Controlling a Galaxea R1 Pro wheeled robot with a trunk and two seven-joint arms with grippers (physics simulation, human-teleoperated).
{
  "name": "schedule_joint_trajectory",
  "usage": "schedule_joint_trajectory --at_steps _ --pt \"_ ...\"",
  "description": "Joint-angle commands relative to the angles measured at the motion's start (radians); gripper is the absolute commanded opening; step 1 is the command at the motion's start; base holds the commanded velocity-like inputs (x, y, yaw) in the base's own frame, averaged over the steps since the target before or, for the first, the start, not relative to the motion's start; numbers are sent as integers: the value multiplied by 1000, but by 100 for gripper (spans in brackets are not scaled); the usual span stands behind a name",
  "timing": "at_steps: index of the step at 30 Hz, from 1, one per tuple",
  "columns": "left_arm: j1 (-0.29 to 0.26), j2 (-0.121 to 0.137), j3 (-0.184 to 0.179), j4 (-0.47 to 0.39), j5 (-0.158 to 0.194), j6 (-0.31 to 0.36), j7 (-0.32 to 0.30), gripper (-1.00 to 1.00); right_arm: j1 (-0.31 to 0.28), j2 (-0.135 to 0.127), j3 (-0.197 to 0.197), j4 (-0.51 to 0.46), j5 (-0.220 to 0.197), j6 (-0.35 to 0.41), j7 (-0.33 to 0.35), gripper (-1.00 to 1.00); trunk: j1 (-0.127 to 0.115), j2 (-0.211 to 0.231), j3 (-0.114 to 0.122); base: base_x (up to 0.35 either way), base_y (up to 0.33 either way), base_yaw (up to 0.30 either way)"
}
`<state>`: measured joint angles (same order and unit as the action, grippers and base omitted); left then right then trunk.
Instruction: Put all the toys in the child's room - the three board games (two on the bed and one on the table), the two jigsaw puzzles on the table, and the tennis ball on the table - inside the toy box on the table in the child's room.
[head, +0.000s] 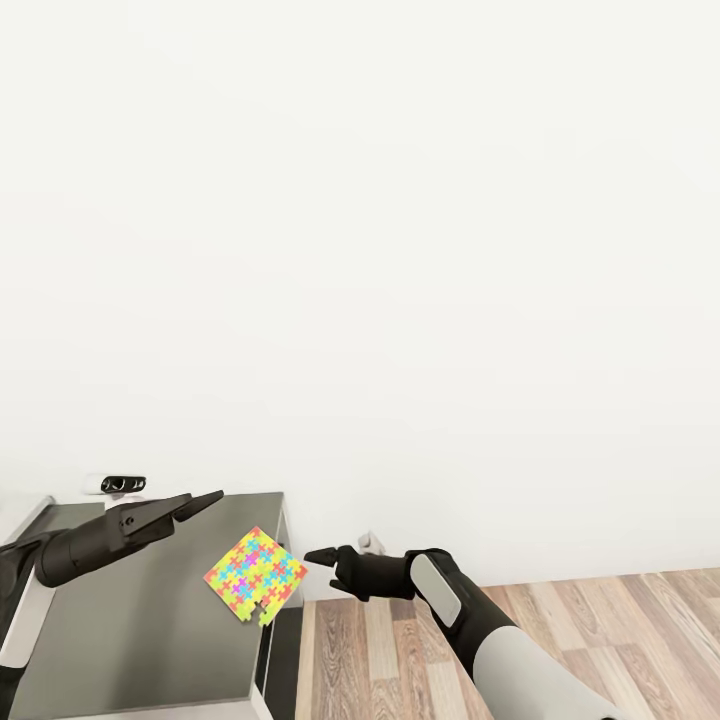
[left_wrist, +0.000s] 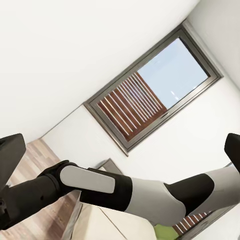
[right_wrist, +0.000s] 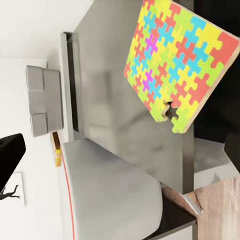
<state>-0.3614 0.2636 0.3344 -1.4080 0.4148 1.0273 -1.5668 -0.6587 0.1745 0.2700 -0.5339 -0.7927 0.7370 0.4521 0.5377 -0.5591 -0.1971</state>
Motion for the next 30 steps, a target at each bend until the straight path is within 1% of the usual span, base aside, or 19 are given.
schedule_joint_trajectory --at_steps 1,21,26,30 --pt "-1 0 0 0 -1 11 -4 100 -1 0 0 0 1 3 3 100 4 -9 -5 0 0 0" --pt "-1 0 0 0 -1 10 -4 100 -1 0 1 0 0 2 7 100 81 -149 -68 0 0 0" --pt "-1 -1 0 0 -1 10 -4 100 -1 0 1 0 0 2 25 100 100 -184 -83 0 0 0" --pt "-1 -1 0 0 -1 10 -4 100 -1 0 2 0 0 1 53 100 115 -212 -96 0 0 0"
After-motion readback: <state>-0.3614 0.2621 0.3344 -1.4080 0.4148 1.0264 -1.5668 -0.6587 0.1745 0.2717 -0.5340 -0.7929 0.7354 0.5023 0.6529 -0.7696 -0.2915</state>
